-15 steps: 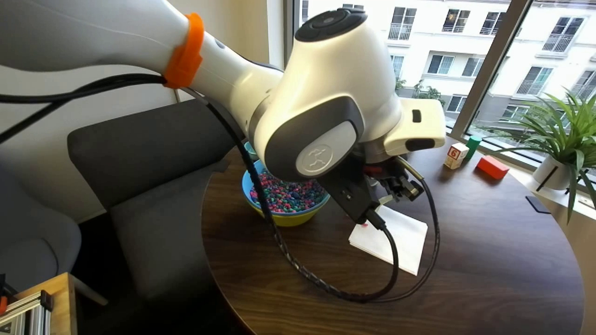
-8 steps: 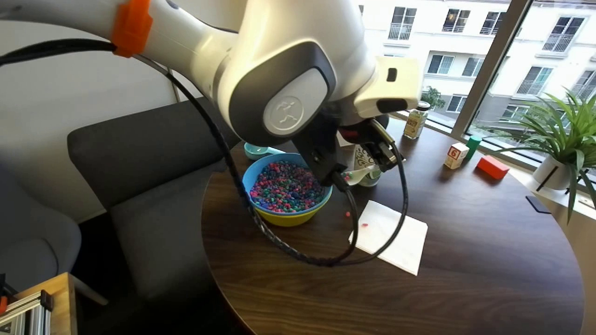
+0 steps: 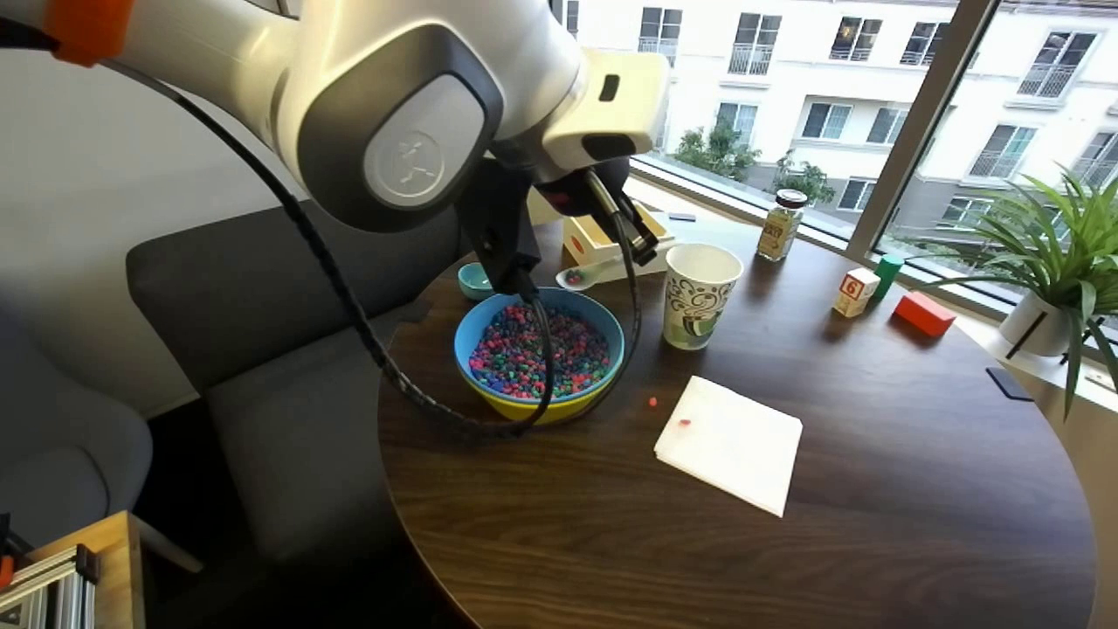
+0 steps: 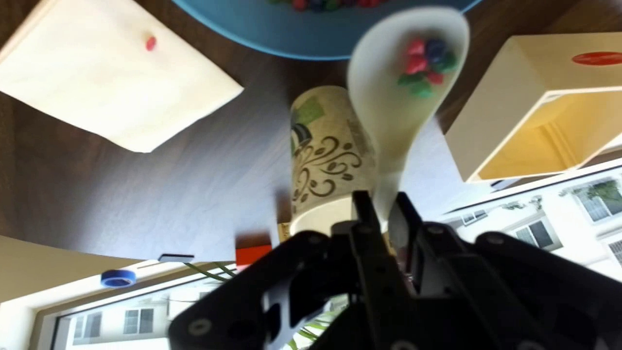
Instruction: Put cereal grains on the paper towel
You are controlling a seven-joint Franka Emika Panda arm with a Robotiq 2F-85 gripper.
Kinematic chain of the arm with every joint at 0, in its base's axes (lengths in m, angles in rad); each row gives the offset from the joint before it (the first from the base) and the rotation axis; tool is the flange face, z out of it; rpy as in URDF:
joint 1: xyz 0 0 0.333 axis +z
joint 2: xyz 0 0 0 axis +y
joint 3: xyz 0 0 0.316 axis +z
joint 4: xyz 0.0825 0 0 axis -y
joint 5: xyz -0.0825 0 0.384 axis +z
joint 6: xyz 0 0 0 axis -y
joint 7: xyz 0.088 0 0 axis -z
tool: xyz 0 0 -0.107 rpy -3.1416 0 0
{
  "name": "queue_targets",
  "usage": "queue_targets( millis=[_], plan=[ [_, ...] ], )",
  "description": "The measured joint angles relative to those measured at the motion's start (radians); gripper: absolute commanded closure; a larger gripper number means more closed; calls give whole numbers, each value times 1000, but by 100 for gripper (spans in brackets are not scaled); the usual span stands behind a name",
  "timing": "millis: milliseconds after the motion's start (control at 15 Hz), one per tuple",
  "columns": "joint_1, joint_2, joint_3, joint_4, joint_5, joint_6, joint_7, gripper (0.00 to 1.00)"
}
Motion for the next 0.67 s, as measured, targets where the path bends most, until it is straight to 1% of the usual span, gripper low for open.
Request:
queue_targets(
  millis=[133, 267, 467, 600, 667],
  plan=[
    [24, -23, 14, -50, 95, 91, -97, 97],
    [65, -41, 17, -89, 210, 166, -208, 97],
    [138, -68, 10, -121, 361, 224, -357, 97],
    [170, -92, -4, -132, 399, 226, -420, 97],
    [173, -105, -10, -143, 400, 226, -443, 97]
  ],
)
